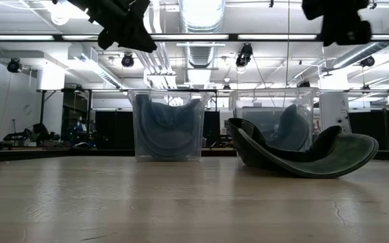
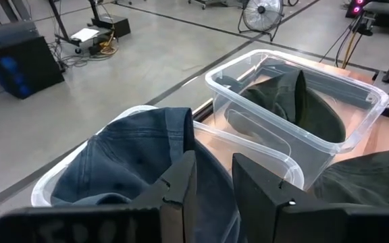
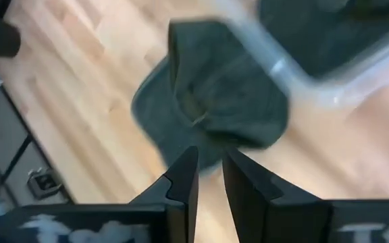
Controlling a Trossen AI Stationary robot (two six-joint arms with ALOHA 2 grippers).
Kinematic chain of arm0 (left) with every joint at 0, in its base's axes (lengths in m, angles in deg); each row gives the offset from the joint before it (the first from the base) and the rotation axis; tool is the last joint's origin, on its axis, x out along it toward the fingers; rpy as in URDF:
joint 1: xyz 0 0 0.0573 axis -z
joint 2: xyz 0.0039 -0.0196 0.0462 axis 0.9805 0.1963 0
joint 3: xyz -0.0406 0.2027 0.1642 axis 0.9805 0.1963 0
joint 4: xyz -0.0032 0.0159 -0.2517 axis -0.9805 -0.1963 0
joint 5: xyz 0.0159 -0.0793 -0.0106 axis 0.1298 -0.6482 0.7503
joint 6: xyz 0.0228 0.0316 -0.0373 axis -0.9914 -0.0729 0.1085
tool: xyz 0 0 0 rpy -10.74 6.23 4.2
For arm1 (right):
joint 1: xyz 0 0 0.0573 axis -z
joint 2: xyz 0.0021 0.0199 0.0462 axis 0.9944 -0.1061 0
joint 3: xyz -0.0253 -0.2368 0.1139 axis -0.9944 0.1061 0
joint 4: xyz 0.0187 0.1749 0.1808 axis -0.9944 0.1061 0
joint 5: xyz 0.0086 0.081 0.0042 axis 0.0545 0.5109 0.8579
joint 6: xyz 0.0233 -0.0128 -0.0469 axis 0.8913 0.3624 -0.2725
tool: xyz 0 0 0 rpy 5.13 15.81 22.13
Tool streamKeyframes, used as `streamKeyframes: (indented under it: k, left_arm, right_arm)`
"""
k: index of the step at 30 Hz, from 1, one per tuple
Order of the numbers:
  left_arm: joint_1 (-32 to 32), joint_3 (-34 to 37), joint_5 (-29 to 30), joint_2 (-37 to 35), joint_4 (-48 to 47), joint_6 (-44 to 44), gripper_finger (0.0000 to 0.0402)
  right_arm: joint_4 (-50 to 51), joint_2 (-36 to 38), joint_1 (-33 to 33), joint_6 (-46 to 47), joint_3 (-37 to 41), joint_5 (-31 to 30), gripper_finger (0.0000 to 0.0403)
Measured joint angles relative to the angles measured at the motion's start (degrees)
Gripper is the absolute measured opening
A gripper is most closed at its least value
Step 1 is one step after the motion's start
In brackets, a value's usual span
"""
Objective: Pick & Place hat
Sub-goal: Put the black cap into the right transparent bin
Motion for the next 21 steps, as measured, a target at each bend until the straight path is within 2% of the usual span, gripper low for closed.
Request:
streamKeyframes:
  k: [10, 15, 21]
  left_arm:
    - [0.0, 0.0, 0.0, 0.0, 0.0, 0.6, 0.009]
    - [0.0, 0.0, 0.0, 0.0, 0.0, 0.6, 0.009]
    - [0.0, 0.0, 0.1, 0.0, 0.0, 0.6, 0.009]
  right_arm:
    - [-0.2, 1.8, -15.5, 21.9, 8.3, -1.5, 0.0063]
    - [-5.7, 1.5, -19.9, 24.1, 13.1, -1.5, 0.0068]
    - [-16.0, 1.6, -20.5, 27.0, 18.9, -1.3, 0.0104]
